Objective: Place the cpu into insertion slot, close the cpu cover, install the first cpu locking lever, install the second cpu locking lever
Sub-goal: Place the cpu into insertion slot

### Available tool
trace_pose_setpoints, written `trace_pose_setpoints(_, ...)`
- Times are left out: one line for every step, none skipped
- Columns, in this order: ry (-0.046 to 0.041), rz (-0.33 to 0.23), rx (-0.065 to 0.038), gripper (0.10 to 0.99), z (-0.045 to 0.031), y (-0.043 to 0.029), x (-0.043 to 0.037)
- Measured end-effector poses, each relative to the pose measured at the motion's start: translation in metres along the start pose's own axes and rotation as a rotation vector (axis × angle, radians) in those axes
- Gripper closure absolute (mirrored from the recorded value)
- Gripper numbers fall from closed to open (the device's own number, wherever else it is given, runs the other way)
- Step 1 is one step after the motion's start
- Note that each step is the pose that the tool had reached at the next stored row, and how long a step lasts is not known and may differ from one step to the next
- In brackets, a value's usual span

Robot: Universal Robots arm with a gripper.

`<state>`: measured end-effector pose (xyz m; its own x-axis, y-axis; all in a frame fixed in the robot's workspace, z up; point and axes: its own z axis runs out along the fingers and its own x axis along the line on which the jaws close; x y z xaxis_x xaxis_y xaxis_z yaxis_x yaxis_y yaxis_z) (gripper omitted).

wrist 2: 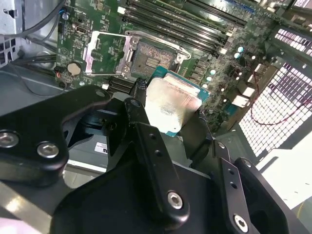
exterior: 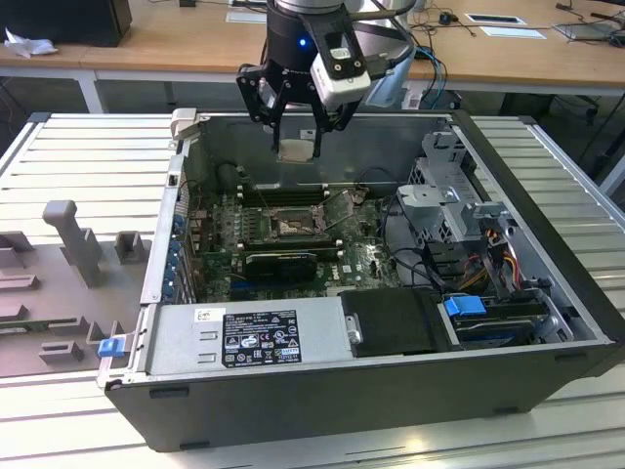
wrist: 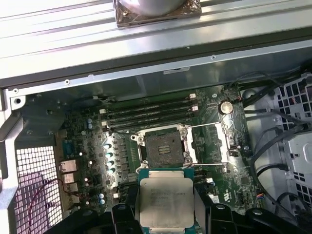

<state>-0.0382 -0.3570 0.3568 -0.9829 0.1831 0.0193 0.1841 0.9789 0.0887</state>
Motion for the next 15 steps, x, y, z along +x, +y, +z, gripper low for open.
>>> trace_pose_setpoints(-0.0005, 0.005, 0.000, 0.553, 0.0000, 0.0000, 0.0000)
trace_pose_setpoints(-0.0013, 0.015, 0.000, 0.553, 0.0000, 0.0000, 0.0000)
trace_pose_setpoints(-0.0022, 0.024, -0.001, 0.553, 0.0000, 0.0000, 0.0000)
trace_pose_setpoints(-0.0028, 0.032, -0.001, 0.553, 0.0000, 0.0000, 0.0000)
trace_pose_setpoints(-0.0038, 0.043, -0.001, 0.553, 0.0001, 0.0000, 0.0000)
trace_pose_setpoints(-0.0048, 0.054, -0.001, 0.553, 0.0001, 0.0000, 0.0000)
trace_pose_setpoints(-0.0056, 0.063, -0.001, 0.553, 0.0001, 0.0000, 0.0000)
trace_pose_setpoints(-0.0064, 0.071, -0.001, 0.553, 0.0001, 0.0000, 0.0000)
trace_pose_setpoints(-0.0074, 0.083, -0.002, 0.553, 0.0002, 0.0000, 0.0000)
trace_pose_setpoints(-0.0081, 0.091, -0.002, 0.553, 0.0002, -0.0001, 0.0000)
trace_pose_setpoints(-0.0090, 0.101, -0.002, 0.553, 0.0003, -0.0001, 0.0000)
trace_pose_setpoints(-0.0104, 0.117, -0.002, 0.553, 0.0004, -0.0001, 0.0000)
trace_pose_setpoints(-0.0111, 0.125, -0.002, 0.553, 0.0005, -0.0001, 0.0000)
trace_pose_setpoints(-0.0117, 0.132, -0.002, 0.553, 0.0005, -0.0001, 0.0000)
trace_pose_setpoints(-0.0123, 0.138, -0.003, 0.553, 0.0005, -0.0001, 0.0000)
